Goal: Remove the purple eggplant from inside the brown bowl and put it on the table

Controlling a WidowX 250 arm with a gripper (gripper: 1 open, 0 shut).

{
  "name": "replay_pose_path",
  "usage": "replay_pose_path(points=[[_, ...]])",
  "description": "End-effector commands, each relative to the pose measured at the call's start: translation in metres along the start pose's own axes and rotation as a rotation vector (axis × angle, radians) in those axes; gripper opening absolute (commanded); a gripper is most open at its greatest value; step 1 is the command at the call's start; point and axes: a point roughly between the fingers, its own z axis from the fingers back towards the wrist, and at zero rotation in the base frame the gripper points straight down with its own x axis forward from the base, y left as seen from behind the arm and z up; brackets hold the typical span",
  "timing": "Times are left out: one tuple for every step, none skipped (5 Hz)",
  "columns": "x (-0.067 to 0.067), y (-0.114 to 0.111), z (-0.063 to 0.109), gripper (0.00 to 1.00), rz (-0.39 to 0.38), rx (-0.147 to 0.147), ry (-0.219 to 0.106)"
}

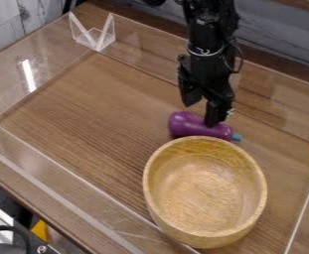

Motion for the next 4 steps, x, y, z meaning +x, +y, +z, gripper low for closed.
replay_pose_path(points=[[-0.021, 0.002, -0.025, 1.0, 0.002, -0.019, 0.061], [-0.019, 0.005, -0.022, 1.0, -0.016, -0.026, 0.069], [-0.014, 0.007, -0.017, 0.0, -0.023, -0.035, 0.069], [-0.012, 0.003, -0.014, 0.0, -0.018, -0.046, 0.066]])
